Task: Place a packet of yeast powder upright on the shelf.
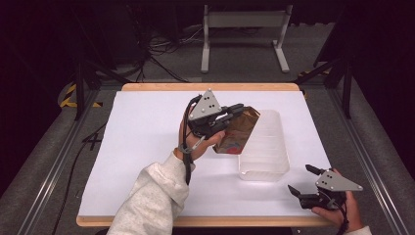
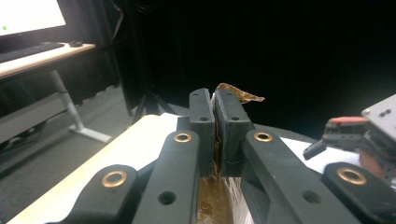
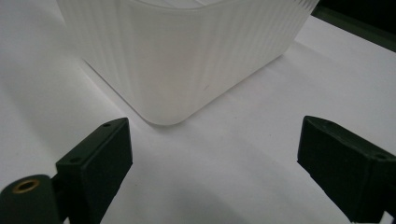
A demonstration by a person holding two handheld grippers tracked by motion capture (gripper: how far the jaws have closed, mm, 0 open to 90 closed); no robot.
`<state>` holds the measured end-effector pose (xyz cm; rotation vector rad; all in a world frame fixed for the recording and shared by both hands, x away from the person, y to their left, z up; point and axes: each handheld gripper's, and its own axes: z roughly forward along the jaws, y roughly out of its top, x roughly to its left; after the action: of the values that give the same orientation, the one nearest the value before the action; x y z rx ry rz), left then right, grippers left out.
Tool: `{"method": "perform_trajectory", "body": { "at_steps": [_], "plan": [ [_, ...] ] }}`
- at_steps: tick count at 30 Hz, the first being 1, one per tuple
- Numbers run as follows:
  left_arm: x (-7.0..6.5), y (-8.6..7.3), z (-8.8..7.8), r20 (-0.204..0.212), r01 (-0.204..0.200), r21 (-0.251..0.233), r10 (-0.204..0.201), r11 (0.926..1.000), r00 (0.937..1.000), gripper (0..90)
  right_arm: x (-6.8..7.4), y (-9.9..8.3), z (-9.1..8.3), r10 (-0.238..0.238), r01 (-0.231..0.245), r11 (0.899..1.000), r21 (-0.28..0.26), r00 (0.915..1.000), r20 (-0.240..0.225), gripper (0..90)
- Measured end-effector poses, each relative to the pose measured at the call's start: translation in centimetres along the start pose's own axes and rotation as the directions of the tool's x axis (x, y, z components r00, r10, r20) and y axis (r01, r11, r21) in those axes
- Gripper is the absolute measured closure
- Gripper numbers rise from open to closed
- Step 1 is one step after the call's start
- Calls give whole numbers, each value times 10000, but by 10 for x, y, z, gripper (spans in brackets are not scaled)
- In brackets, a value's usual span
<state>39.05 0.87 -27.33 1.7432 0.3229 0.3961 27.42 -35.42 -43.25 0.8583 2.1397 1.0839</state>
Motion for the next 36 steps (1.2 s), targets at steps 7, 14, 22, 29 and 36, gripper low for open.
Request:
{"method": "perform_trajectory", "body": {
  "at_steps": [7, 14, 22, 29, 36],
  "plan": [
    [-10, 7, 20, 42, -161, -12, 161, 9999, 9999, 867, 0, 0, 0, 9, -9, 10000, 1, 10000, 0, 108],
    [-11, 4, 32, 181, 338, -280, -333, 9990, 9993, 867, 0, -1, 0, 22, -22, 10000, 39, 10000, 1, 108],
    [-15, 1, 50, 441, 603, -353, -587, 9976, 9973, 866, 0, -1, 1, -11, 11, 10000, 61, 10000, -4, 108],
    [-20, -2, 65, 674, 658, -271, -639, 9975, 9957, 867, 0, -1, 1, -18, 18, 10000, 91, 10000, -9, 108],
    [-30, -5, 74, 933, 782, -256, -755, 9966, 9928, 866, -1, -2, 0, -11, 11, 10000, 81, 10000, -6, 108]
  ]
}}
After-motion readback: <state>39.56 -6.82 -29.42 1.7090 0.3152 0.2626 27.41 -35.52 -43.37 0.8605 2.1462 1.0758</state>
